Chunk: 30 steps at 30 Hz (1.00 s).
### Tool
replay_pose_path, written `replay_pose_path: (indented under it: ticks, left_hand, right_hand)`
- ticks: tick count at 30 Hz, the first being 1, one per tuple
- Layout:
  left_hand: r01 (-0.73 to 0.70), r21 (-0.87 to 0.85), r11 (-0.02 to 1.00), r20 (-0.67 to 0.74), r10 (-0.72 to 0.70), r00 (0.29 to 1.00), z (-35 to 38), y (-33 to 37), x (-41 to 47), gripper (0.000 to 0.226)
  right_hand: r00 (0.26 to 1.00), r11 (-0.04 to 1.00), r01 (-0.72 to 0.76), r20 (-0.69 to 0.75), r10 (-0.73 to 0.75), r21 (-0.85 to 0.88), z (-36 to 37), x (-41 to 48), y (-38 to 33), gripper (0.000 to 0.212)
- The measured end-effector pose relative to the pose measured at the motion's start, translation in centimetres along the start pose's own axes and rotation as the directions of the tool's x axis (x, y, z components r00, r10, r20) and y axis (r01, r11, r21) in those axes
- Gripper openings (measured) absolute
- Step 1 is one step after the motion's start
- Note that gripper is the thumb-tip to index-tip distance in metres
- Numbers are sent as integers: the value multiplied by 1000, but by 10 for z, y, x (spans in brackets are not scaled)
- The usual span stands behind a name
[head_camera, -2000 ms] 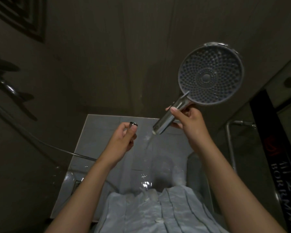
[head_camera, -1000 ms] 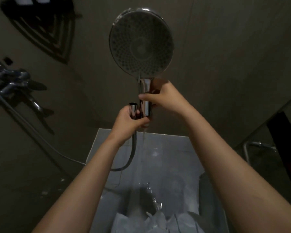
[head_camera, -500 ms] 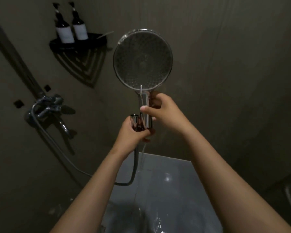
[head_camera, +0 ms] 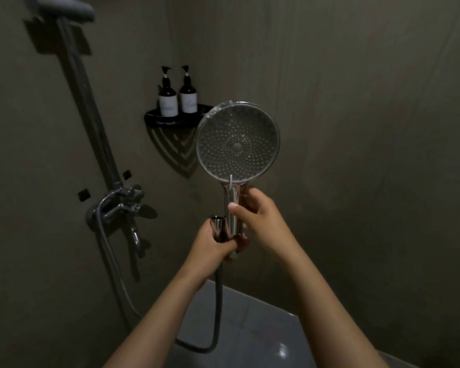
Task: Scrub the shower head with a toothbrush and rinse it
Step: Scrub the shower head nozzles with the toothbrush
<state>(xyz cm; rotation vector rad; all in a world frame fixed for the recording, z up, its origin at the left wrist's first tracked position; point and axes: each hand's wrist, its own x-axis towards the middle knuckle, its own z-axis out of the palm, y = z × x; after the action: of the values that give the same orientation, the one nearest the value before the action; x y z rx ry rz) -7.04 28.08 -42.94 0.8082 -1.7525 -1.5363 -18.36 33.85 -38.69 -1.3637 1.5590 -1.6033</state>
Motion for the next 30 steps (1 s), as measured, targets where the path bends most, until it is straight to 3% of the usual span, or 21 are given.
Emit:
replay_pose_path:
  ticks: [8,10,13,18,22,24,25,27,30]
  left_hand:
    - [-54,-4,999,-124,53,991,-22,7,58,22]
    - [-81,13,997,-180,82,980,-29,8,81,23]
    - [-121,14,993,-251,121,961,-39,10,117,22]
    - [-143,-57,988,-362,113,925,-49,13,192,24]
    - [-189,-150,971,-411,112,905,-54,15,249,20]
    - [-214,-200,956,-419,114,901,-57,16,274,28]
    - [-226,-201,953,-428,122,896,-59,17,286,28]
    - [-234,-184,955,-426,137,894,-63,18,308,26]
    - [-223,-179,958,-421,131,898,-68,16,332,25]
  right_hand:
    - [989,994,80,116,-87,68,13,80,16,2]
    - [985,993,90,138,-100,76,16,108,19,12]
    - [974,991,99,194,-115,92,20,152,25,9]
    - [958,983,161,225,-177,91,18,232,28,16]
    - [930,969,206,282,-236,133,9,296,30,4]
    - [969,956,167,137,-204,243,0,330,37,11]
    - [992,948,124,-5,-128,294,-8,349,43,17]
    - [967,931,30,-246,65,364,-27,384,59,28]
    - [926,893,-91,-292,239,441,-47,425,84,36]
